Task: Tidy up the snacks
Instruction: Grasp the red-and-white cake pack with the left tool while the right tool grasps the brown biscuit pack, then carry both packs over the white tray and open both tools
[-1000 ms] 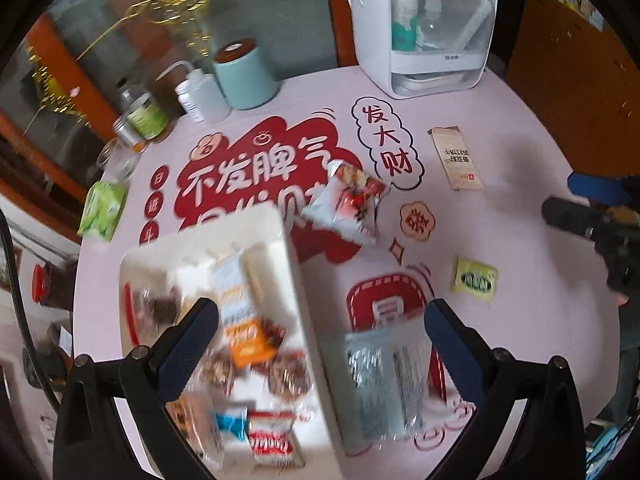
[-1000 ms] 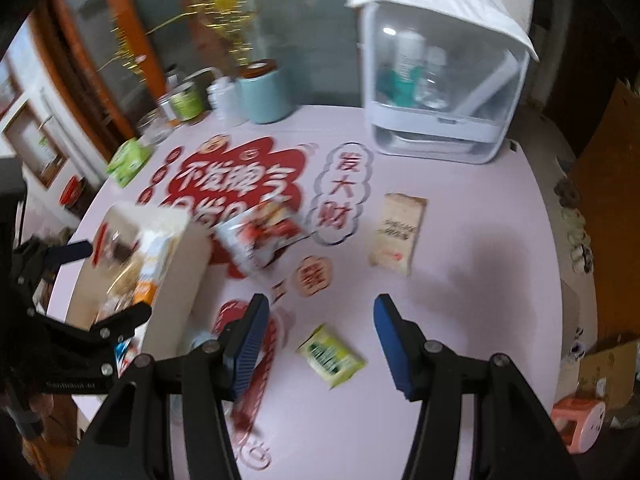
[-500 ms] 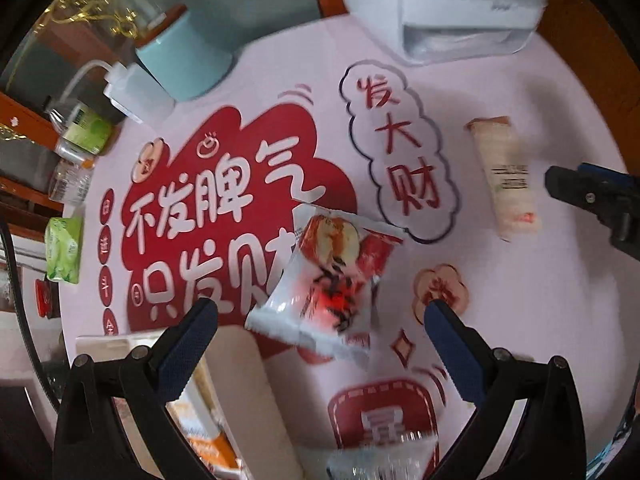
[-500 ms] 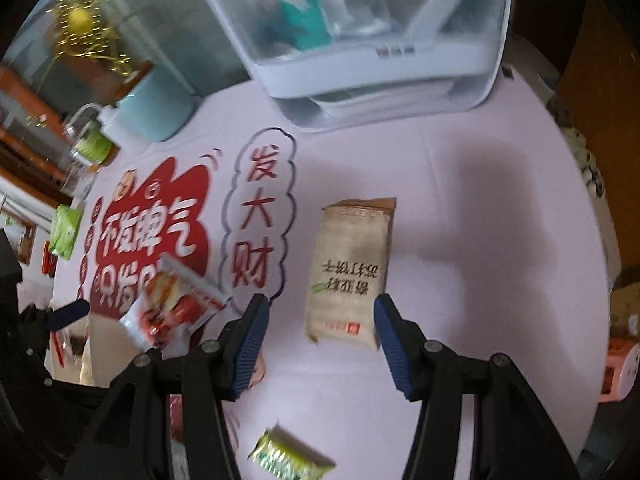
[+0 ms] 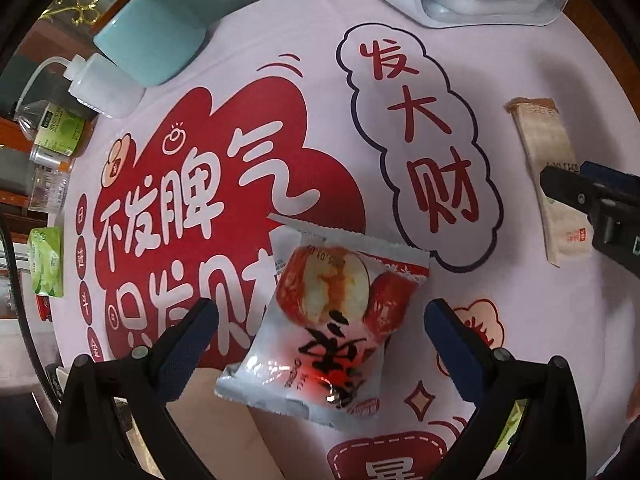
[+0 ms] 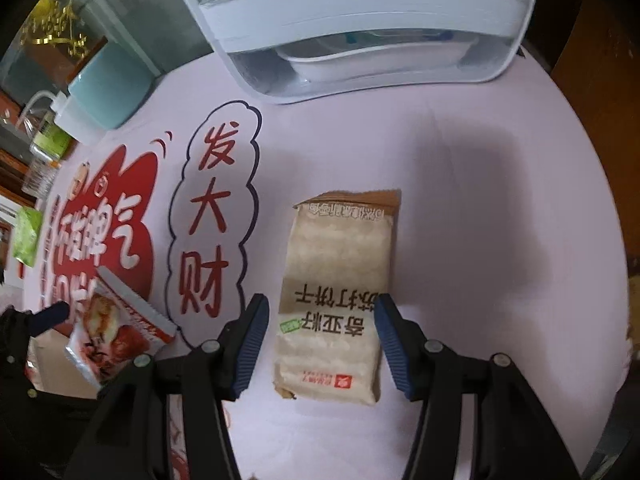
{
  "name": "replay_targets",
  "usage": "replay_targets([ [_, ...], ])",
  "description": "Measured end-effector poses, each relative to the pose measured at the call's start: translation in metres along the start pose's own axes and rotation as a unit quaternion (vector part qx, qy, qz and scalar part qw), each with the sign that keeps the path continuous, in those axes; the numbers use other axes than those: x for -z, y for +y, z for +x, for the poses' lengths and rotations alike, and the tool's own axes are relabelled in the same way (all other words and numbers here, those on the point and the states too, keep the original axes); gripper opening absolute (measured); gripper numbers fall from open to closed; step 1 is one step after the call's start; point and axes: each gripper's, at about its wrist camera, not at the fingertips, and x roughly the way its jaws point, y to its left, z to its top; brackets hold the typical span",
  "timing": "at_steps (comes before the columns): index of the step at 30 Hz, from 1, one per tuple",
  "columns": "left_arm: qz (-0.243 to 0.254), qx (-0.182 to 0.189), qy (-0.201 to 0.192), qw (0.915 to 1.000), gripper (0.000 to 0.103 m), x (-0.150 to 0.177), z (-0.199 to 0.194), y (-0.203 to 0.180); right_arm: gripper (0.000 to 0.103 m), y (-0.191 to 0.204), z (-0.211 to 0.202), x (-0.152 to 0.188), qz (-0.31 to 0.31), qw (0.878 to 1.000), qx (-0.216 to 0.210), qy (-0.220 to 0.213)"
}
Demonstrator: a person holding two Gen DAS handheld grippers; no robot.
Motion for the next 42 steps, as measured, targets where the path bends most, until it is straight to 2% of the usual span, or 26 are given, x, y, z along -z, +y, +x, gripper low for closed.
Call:
replay_targets([
  [7,-0.001,0.006,0.019,0.9998,0.102,-0.003,0.018,0.008,0.056,0.011,0.009,-0.004,-0.026,0.998,0.050,0.009],
  [9,-0.003,0.011,0.025,0.9996,0.101,-0.003,0.022,0.010,0.057,0.011,0.010,-0.005,-0.019,0.999,0.047,0.008],
  [11,-0.004,0.018,0.030,0.9994,0.093,-0.002,0.025,0.011,0.057,0.010,0.011,-0.005,-0.013,0.999,0.046,0.009],
  [13,-0.010,0.031,0.035,0.9989,0.081,-0.001,0.027,0.013,0.057,0.009,0.012,-0.005,-0.011,0.999,0.047,0.010],
  [16,-0.022,0.050,0.040,0.9977,0.072,0.000,0.027,0.016,0.057,0.010,0.012,-0.006,-0.012,0.998,0.053,0.018],
  [20,-0.027,0.052,0.041,0.9975,0.070,0.002,0.027,0.017,0.065,0.009,0.023,-0.010,-0.010,0.997,0.064,0.042],
  [24,-0.030,0.049,0.040,0.9975,0.070,0.004,0.026,0.016,0.065,0.018,0.026,-0.015,-0.027,0.996,0.086,0.025],
  [25,-0.031,0.051,0.039,0.9975,0.067,0.005,0.025,0.015,0.063,0.018,0.026,-0.014,-0.029,0.996,0.082,0.025],
  [26,-0.032,0.052,0.038,0.9974,0.065,0.005,0.025,0.013,0.056,0.018,0.025,-0.012,-0.030,0.996,0.079,0.022],
  [30,-0.039,0.047,0.039,0.9974,0.059,0.013,0.020,0.008,0.055,0.026,0.022,0.001,-0.042,0.996,0.078,0.026],
  [35,-0.053,0.067,0.030,0.9959,0.056,0.028,0.002,0.003,0.055,0.036,0.004,0.028,-0.061,0.996,0.055,0.020],
  [42,-0.041,0.091,-0.021,0.9947,0.056,0.068,-0.070,-0.002,0.055,0.039,-0.064,0.069,-0.077,0.997,-0.005,-0.013],
])
